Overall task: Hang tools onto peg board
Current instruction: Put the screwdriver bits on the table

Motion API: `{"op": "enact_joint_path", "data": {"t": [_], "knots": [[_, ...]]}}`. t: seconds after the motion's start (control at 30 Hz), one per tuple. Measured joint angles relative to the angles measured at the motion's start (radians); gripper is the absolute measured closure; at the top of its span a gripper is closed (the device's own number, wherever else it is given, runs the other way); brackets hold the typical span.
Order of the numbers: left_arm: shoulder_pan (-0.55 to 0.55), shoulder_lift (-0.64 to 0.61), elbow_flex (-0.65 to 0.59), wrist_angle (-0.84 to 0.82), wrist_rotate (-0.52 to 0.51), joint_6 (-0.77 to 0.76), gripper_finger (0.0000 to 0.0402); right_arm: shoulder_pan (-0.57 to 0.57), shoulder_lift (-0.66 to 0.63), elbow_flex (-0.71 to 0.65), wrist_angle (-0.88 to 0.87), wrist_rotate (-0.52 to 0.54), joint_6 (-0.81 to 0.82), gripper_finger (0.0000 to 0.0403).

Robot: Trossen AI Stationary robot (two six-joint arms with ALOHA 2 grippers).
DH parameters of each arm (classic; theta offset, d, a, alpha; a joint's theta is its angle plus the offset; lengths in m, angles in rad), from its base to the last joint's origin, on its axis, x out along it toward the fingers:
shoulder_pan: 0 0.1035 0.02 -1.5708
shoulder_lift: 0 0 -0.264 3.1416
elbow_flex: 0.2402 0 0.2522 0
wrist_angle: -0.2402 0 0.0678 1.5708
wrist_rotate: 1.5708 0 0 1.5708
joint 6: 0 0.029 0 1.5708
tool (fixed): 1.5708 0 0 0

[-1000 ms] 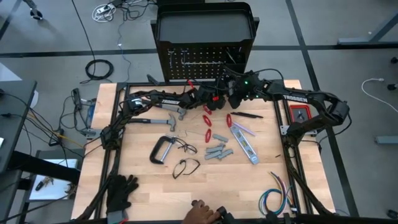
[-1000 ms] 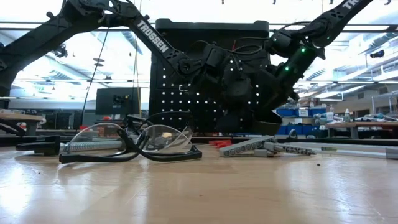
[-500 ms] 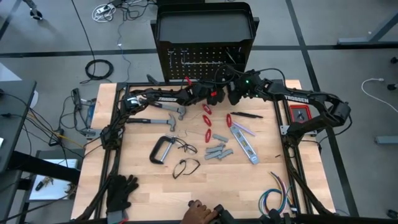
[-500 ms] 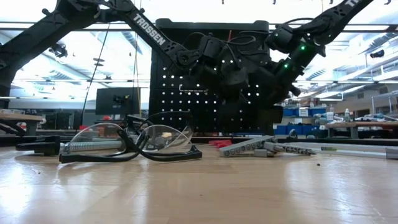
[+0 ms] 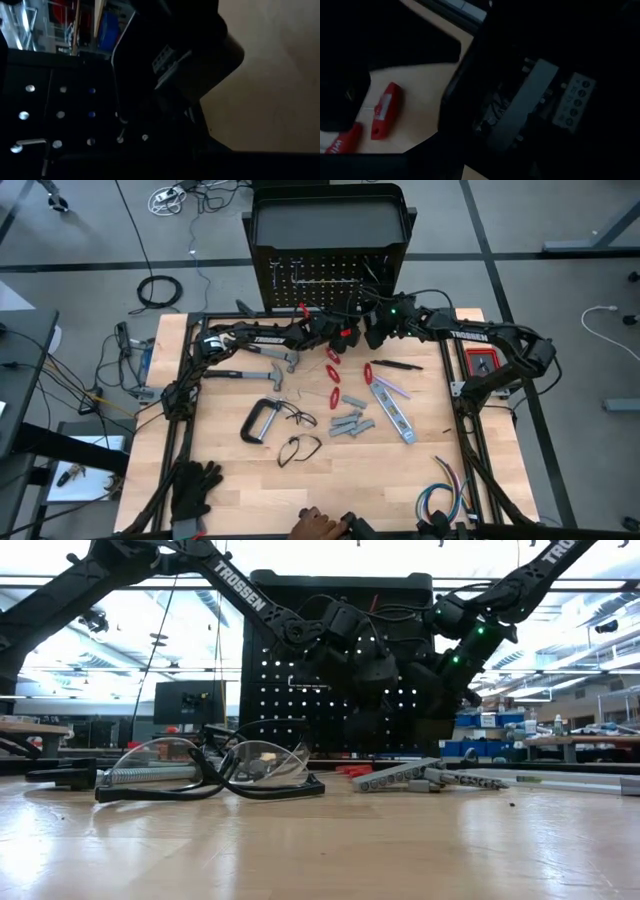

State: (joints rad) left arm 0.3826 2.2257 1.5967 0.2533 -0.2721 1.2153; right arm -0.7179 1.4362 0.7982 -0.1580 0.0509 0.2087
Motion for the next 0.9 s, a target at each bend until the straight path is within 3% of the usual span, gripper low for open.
{"op": "enact_joint_path", "data": {"t": [0.17, 0.4, 0.6, 0.9], "knots": [[-0.015, -0.006, -0.001, -0.004, 0.032, -0.019, 0.0386, -0.006, -0.018, 0.019, -0.016, 0.001, 0.001, 0.0198], [-0.034, -0.007, -0.002, 0.021, 0.038, -0.049, 0.0309, 0.020, -0.035, 0.102, -0.187, -0.026, 0.001, 0.0199], [-0.036, -0.007, -0.002, -0.035, 0.087, 0.032, 0.0249, 0.072, -0.076, 0.093, -0.316, -0.021, -0.007, 0.0199], [-0.035, -0.007, -0.002, -0.023, 0.183, 0.117, 0.0239, 0.123, -0.232, -0.001, -0.355, -0.017, -0.003, 0.0199]]}}
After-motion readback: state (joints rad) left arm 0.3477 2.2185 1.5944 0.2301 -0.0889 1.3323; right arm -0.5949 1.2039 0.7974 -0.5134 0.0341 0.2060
